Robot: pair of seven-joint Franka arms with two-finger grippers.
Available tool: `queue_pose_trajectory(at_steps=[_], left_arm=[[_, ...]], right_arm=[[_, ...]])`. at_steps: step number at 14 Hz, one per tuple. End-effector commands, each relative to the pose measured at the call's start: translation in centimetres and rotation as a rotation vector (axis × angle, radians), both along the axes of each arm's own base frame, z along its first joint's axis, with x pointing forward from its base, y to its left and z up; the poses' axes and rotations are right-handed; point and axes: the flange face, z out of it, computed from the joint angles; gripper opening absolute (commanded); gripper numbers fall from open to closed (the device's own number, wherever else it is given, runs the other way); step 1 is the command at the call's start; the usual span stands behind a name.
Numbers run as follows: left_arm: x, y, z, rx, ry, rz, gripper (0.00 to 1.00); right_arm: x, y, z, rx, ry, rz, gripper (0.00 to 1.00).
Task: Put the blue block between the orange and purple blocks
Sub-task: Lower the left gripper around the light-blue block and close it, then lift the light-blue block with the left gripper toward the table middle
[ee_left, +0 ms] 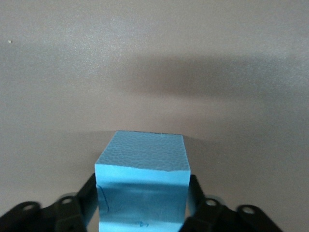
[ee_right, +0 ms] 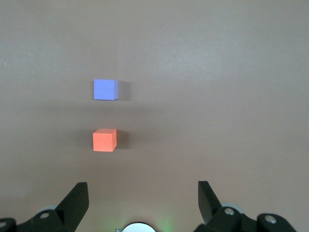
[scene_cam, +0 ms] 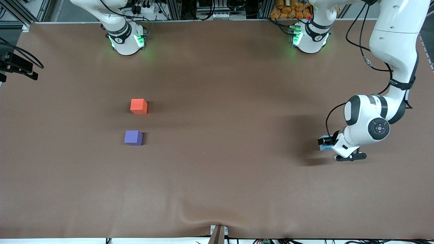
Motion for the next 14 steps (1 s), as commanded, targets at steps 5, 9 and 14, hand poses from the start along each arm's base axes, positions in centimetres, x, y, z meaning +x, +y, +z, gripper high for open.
queue_pose_trajectory(at_steps=[5, 9, 14], left_arm=[[1.2, -4.3, 6.0, -0.013, -0.099, -0.025, 0.0], [0.3, -14.3, 11.1, -0.051, -0.104, 0.019, 0.0], [-2.9, -30.0, 12.2, -0.021, -0.027, 0.018, 0.0]], right_arm=[[-0.3, -0.2, 0.2, 0.001, 0.003, -0.018, 1.0], [-0.3, 0.2, 0.3, 0.001, 0.002, -0.012, 1.0], [-0.3, -0.2, 0.4, 0.001, 0.001, -0.01, 1.0]])
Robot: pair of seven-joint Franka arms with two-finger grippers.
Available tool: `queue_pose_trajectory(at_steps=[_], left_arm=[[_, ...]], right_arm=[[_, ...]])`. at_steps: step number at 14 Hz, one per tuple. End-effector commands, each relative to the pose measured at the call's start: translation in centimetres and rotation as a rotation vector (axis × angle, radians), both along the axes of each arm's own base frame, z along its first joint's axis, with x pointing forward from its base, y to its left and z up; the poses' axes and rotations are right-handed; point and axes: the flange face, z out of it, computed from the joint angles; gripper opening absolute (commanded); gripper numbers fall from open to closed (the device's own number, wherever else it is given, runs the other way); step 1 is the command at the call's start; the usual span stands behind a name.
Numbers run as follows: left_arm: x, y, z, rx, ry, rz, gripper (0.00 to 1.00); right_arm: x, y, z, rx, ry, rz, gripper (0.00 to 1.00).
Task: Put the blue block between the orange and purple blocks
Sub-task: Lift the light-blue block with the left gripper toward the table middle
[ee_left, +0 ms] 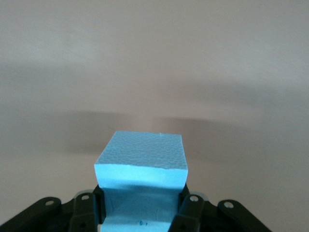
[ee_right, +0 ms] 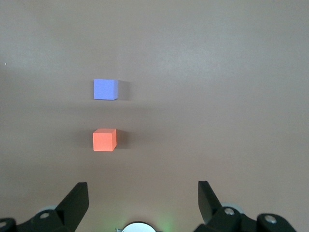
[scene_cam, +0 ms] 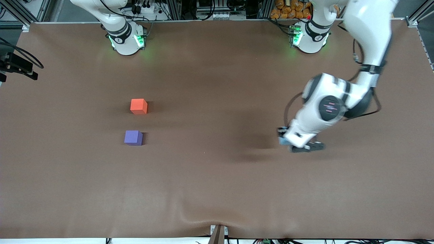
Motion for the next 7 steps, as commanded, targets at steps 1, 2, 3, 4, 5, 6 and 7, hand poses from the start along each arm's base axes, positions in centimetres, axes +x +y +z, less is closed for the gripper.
queue_pose_trajectory(at_steps=[1, 2, 3, 4, 5, 6, 7], left_arm=[[-1.1, -6.4, -0.6, 0.011, 0.01, -0.015, 0.0], [-2.3, -9.3, -1.0, 0.007, 0.015, -0.034, 0.0], [-3.2, -12.2, -1.7, 0.003, 0.018, -0.036, 0.0], [-3.5, -15.2, -2.7, -0.006, 0.015, -0.021, 0.0], [-3.8, -17.9, -3.6, -0.017, 0.014, -0.008, 0.0], [-4.2, -19.5, -4.6, -0.019, 0.015, -0.008, 0.0], [-4.9, -20.7, -5.5, -0.01, 0.017, -0.022, 0.0]], right_arm=[[-0.3, -0.1, 0.4, 0.001, 0.002, -0.009, 1.0], [-0.4, -0.1, 0.3, 0.002, 0.009, -0.009, 1.0], [-0.5, -0.2, 0.3, 0.003, 0.014, -0.009, 1.0], [-0.5, -0.1, 0.4, 0.002, 0.011, -0.006, 1.0], [-0.5, -0.2, 0.4, 0.001, 0.012, -0.007, 1.0], [-0.5, -0.3, 0.4, 0.002, 0.017, -0.009, 1.0], [-0.6, -0.4, 0.3, 0.004, 0.023, -0.012, 1.0]])
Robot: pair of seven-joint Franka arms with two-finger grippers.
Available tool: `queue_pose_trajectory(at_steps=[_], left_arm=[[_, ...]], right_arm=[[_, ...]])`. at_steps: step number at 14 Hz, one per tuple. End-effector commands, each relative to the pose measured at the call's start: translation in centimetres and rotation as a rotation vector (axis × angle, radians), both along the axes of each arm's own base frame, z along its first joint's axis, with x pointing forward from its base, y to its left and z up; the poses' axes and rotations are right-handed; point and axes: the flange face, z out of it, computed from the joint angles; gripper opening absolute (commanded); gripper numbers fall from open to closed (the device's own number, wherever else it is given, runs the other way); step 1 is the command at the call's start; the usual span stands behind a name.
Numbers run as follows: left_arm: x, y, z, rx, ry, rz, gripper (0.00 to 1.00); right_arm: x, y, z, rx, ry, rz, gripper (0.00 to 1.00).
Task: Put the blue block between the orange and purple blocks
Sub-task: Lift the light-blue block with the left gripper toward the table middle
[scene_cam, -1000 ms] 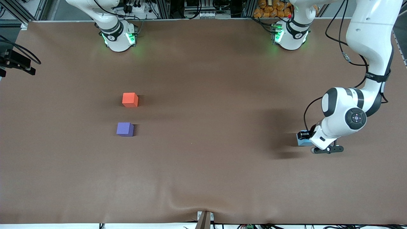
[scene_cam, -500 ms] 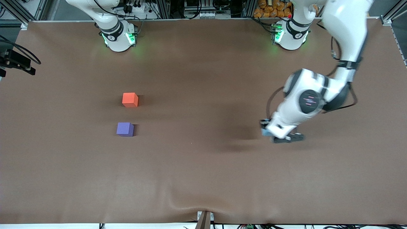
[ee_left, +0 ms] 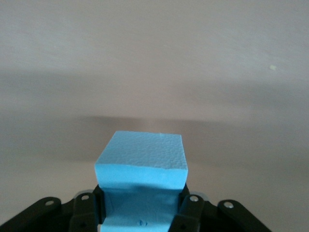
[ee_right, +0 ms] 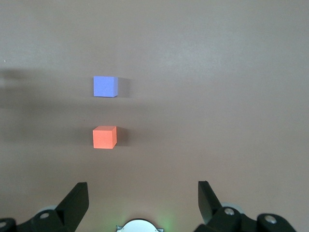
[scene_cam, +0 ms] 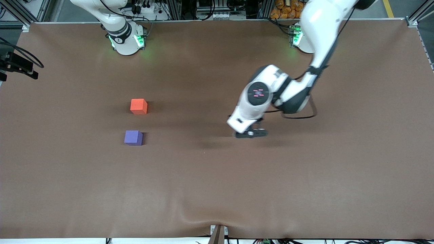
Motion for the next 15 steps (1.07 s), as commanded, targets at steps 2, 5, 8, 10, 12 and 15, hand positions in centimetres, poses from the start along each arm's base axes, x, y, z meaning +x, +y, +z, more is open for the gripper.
queue_pose_trajectory(at_steps=[2, 5, 8, 10, 12, 15], left_arm=[[-1.4, -5.8, -4.2, 0.038, -0.026, -0.044, 0.07], [-3.9, -9.9, -5.9, 0.049, -0.088, -0.073, 0.08], [-6.3, -11.7, -7.0, 0.058, -0.081, -0.115, 0.91], [-6.1, -11.7, -6.0, 0.051, -0.091, -0.114, 1.0], [-5.6, -11.5, -2.9, 0.032, -0.117, -0.107, 1.0], [-3.2, -9.0, 4.3, 0.024, -0.155, -0.061, 1.0]], right_arm=[[-0.4, -0.1, 0.4, 0.002, 0.007, -0.007, 1.0], [0.1, 0.8, 0.0, 0.006, 0.006, 0.011, 1.0], [1.4, 2.3, -0.9, 0.022, 0.002, 0.038, 1.0], [4.4, 2.6, -3.2, 0.019, -0.036, 0.048, 1.0], [5.7, 3.1, -4.9, 0.023, -0.035, 0.053, 1.0], [7.4, 7.4, -9.2, 0.024, 0.04, 0.11, 1.0]])
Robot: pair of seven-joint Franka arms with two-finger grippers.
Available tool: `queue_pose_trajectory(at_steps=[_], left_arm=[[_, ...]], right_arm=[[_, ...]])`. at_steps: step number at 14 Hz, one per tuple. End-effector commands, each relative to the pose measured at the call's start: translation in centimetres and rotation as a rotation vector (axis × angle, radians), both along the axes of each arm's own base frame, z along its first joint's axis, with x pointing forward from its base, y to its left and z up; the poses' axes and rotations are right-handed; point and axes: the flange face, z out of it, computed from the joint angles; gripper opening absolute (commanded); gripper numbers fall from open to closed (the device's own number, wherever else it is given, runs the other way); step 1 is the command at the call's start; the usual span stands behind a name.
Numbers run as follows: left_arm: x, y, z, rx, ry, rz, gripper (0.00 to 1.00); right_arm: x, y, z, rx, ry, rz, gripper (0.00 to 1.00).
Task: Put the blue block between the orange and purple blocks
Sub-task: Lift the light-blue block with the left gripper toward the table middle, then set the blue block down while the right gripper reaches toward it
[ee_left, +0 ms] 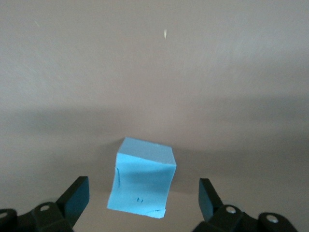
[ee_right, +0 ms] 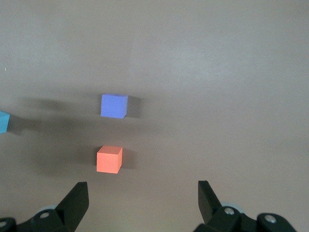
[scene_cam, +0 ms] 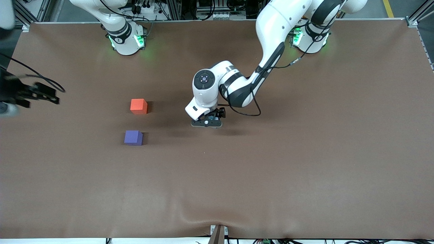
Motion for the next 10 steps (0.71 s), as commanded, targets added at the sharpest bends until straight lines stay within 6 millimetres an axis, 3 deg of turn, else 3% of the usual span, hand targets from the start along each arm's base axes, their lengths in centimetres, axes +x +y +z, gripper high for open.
queue_pose_trajectory(at_steps=[1, 4, 7, 10], left_arm=[[2.3, 3.9, 8.3, 0.02, -0.045, 0.06, 1.0], [6.9, 11.5, 14.2, 0.032, -0.056, 0.164, 1.0], [11.1, 20.1, 17.3, 0.072, -0.031, 0.164, 1.0], [14.1, 28.2, 19.6, 0.09, -0.017, 0.135, 1.0]], right_arm=[[1.3, 4.5, -2.7, 0.011, 0.045, 0.049, 1.0], [1.4, 11.0, -5.9, 0.031, 0.106, -0.07, 1.0], [-0.3, 21.1, -8.5, 0.046, 0.106, -0.22, 1.0], [-1.9, 31.6, -12.3, 0.03, 0.072, -0.347, 1.0]])
